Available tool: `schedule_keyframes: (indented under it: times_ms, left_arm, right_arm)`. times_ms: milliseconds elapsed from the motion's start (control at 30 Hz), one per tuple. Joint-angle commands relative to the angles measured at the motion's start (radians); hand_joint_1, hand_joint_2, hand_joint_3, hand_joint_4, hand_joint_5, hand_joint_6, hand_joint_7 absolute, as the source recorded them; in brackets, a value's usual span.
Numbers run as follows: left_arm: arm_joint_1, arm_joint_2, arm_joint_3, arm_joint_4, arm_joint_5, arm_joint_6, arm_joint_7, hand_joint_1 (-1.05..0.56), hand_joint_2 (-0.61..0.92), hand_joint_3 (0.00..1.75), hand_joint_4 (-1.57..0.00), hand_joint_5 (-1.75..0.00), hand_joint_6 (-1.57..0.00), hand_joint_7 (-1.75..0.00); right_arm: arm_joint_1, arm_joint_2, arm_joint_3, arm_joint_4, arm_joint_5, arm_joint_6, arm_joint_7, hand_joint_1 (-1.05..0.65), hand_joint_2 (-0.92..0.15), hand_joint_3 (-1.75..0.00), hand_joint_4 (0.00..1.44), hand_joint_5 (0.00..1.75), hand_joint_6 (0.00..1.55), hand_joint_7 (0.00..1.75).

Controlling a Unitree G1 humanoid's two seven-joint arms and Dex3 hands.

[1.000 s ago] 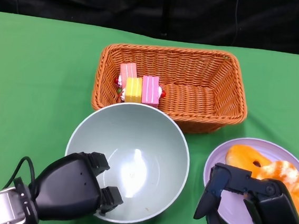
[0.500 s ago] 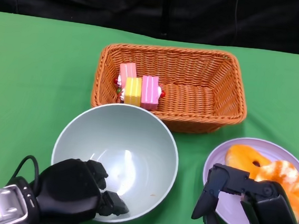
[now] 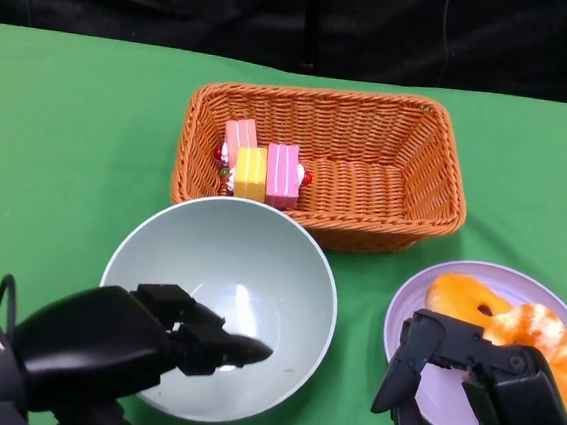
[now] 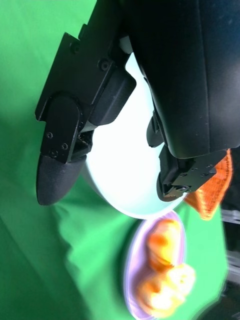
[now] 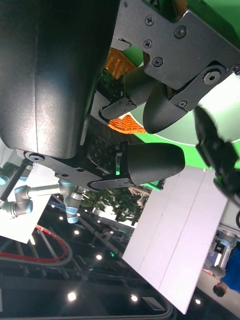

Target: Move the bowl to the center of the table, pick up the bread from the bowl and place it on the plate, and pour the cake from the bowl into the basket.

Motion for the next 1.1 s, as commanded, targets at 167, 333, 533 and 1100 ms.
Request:
schedule_keyframes:
  times_ms: [167, 333, 533, 1100]
  left_arm:
    - [0.117, -0.169, 0.128, -0.043, -0.379, -0.057, 0.064, -0.63, 0.92, 0.27, -0.52, -0.78, -0.68, -0.28]
    - [0.209, -0.335, 0.144, -0.118, -0.539, -0.006, 0.120, -0.34, 0.85, 0.37, -0.68, -1.31, -0.60, -1.12]
    - [0.310, -0.485, 0.144, -0.184, -0.542, 0.067, 0.195, -0.12, 0.46, 1.35, -0.79, -1.61, -0.67, -1.41]
    - [0.334, -0.590, 0.182, -0.068, -0.542, 0.000, 0.172, -0.11, 0.34, 1.53, -1.01, -1.75, -0.86, -1.61]
  right_arm:
    - [-0.004, -0.017, -0.001, 0.016, 0.017, -0.005, 0.016, -0.02, -0.19, -1.75, 0.94, 1.73, 0.87, 1.46]
    - [-0.005, -0.018, -0.002, 0.028, 0.020, -0.013, 0.023, -0.02, -0.18, -1.75, 0.94, 1.70, 0.86, 1.41]
    - [-0.010, -0.029, -0.011, 0.046, 0.034, -0.023, 0.041, -0.03, -0.19, -1.74, 0.92, 1.70, 0.86, 1.41]
    - [-0.014, -0.034, -0.026, 0.100, 0.051, -0.081, 0.048, -0.03, -0.20, -1.75, 0.91, 1.71, 0.86, 1.46]
